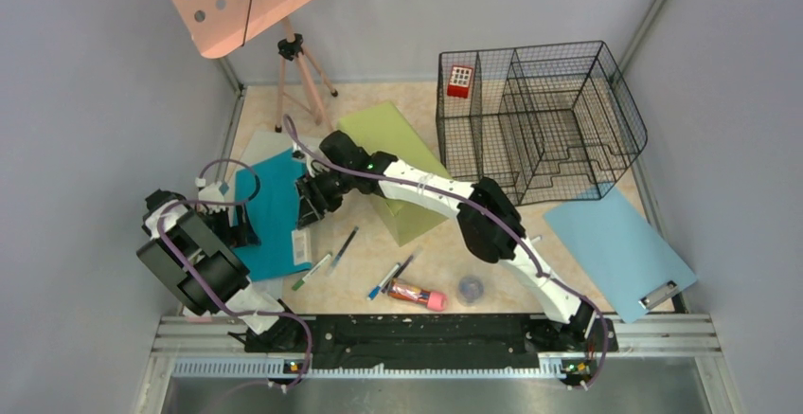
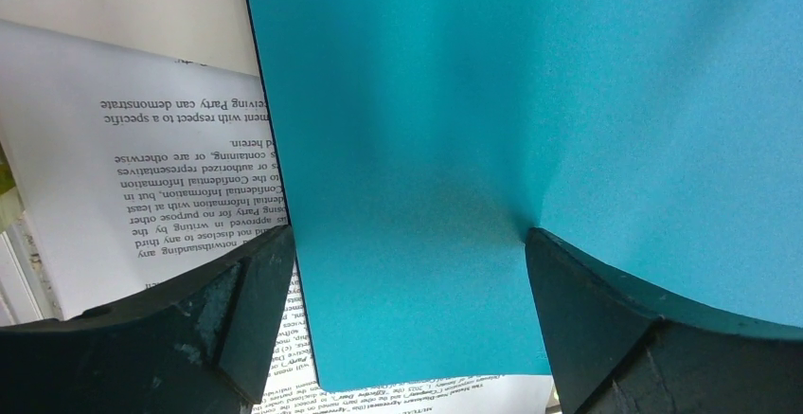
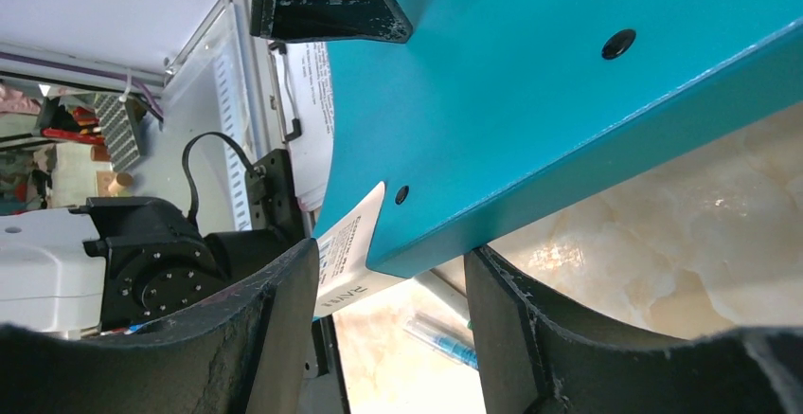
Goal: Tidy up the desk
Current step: Pick up the folder from the corner of the board.
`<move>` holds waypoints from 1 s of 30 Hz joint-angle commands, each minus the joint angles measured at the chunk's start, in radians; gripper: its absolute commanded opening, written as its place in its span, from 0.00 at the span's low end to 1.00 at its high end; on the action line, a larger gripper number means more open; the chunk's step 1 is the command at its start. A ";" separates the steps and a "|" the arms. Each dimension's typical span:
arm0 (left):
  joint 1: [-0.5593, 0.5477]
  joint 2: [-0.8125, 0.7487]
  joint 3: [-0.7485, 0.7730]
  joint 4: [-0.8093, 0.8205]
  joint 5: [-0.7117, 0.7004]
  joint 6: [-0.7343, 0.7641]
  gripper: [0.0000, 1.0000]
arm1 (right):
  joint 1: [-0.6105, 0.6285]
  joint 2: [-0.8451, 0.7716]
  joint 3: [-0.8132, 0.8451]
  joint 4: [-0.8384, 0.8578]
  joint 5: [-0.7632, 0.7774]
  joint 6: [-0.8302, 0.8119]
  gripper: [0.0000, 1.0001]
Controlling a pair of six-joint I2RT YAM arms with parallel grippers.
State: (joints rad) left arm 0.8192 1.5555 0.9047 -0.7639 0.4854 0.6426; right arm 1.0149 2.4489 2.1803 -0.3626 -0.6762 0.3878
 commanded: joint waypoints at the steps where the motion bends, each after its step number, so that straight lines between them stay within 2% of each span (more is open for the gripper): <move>1: -0.023 0.010 -0.033 -0.109 0.090 0.017 0.95 | 0.020 -0.134 0.035 0.172 -0.060 0.027 0.57; 21: -0.023 0.007 -0.038 -0.144 0.107 0.062 0.95 | 0.028 -0.154 0.020 0.248 -0.191 0.025 0.60; 30: -0.022 0.012 -0.037 -0.150 0.111 0.068 0.95 | 0.043 -0.131 0.062 0.105 0.033 -0.082 0.61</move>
State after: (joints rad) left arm 0.8192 1.5467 0.9070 -0.8146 0.5499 0.6876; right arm 1.0084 2.4245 2.1727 -0.3553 -0.6991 0.3645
